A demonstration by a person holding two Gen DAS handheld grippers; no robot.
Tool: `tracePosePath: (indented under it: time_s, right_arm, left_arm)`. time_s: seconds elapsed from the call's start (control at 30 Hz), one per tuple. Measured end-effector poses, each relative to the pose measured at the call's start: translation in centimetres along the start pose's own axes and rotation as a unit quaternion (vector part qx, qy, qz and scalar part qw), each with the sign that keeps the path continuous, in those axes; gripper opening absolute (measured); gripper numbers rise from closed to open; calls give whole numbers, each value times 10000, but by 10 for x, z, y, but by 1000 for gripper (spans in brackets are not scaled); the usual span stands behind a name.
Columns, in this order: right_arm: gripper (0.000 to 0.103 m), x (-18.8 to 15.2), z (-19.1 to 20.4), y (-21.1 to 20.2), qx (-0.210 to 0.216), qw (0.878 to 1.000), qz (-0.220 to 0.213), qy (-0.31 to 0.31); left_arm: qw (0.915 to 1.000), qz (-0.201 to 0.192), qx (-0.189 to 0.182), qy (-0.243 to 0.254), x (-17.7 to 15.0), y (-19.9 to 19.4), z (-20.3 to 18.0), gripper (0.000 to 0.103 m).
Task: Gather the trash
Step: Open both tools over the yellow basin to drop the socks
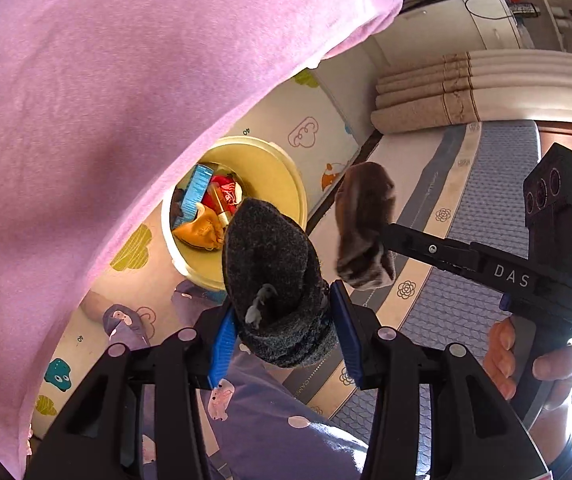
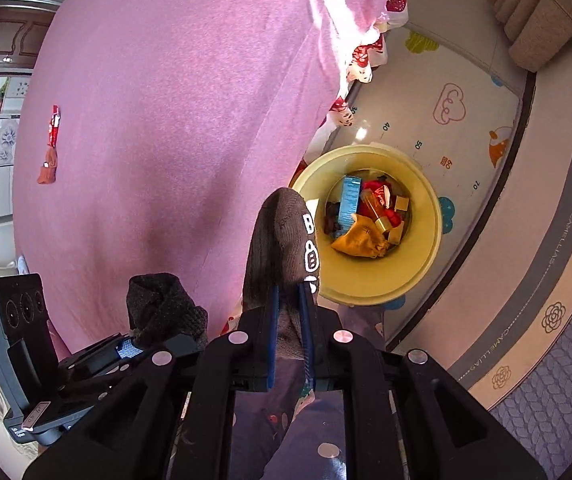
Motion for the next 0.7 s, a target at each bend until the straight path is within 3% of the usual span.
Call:
tracePosePath:
  time_s: [0.1, 0.17, 0.23, 0.5, 0.7]
  right_arm:
    - [19, 4, -19, -7, -58, 9999, -43, 108]
    - [21, 5, -27, -10, -94, 9998, -80, 129]
    - [21, 5, -33, -12, -52, 9998, -93, 191]
    - [21, 2, -38, -11, 11, 9994, -85, 346]
    - [21, 3, -12, -9, 14, 9998, -80, 170]
  left_arm:
    - [9998, 169, -16, 120, 3, 14, -15, 48]
    - [9993, 289, 28, 221, 3, 20, -21, 61]
    - [9987, 415, 19, 286, 2, 28, -26, 66]
    - [9979, 504, 145, 384, 4, 31, -33, 68]
    - [9988, 307, 109, 360, 8, 10, -23, 68]
Point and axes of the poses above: each gripper's, at about its wrist camera, not at the fingertips, and y roughly the way its jaws point, z to its left, x to its top, the point moved 4 cm from there along y, roughly the way its jaws point, and after that the axes turned 2 degrees about z, right-handed, at the moved point
